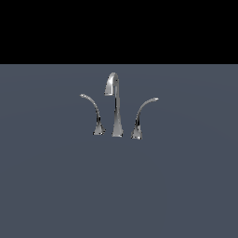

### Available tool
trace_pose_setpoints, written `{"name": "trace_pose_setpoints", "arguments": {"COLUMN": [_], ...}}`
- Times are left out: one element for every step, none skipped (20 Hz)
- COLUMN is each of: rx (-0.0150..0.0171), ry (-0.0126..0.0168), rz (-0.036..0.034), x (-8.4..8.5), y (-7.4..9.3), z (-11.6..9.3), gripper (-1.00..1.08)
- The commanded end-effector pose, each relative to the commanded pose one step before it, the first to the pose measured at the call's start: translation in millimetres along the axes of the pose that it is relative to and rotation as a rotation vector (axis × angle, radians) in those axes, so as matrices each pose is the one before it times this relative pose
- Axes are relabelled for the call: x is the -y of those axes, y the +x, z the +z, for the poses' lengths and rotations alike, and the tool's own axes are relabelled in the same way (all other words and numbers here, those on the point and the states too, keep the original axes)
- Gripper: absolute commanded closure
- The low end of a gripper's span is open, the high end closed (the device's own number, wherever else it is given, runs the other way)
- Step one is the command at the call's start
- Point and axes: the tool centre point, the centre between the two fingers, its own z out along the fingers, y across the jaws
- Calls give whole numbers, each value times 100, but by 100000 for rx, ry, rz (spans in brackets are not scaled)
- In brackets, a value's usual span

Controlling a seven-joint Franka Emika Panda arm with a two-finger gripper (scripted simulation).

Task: Turn on the faucet by rotating a designated handle.

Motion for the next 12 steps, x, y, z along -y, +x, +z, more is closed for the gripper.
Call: {"name": "trace_pose_setpoints", "arguments": {"rx": [0, 34, 100, 164, 227, 290, 351, 387, 334, 267, 200, 133], "ry": [0, 70, 204, 333, 458, 582, 695, 756, 640, 498, 360, 223], "rz": [0, 59, 171, 277, 380, 480, 569, 608, 501, 375, 253, 136], "x": [-1, -14, -40, -68, -93, -121, -146, -164, -145, -118, -92, -66], "y": [0, -1, -4, -6, -9, -14, -21, -28, -32, -35, -35, -34], "z": [0, 8, 24, 39, 53, 68, 81, 88, 74, 58, 43, 28], "gripper": [108, 108, 108, 108, 108, 108, 108, 108, 108, 108, 108, 108]}}
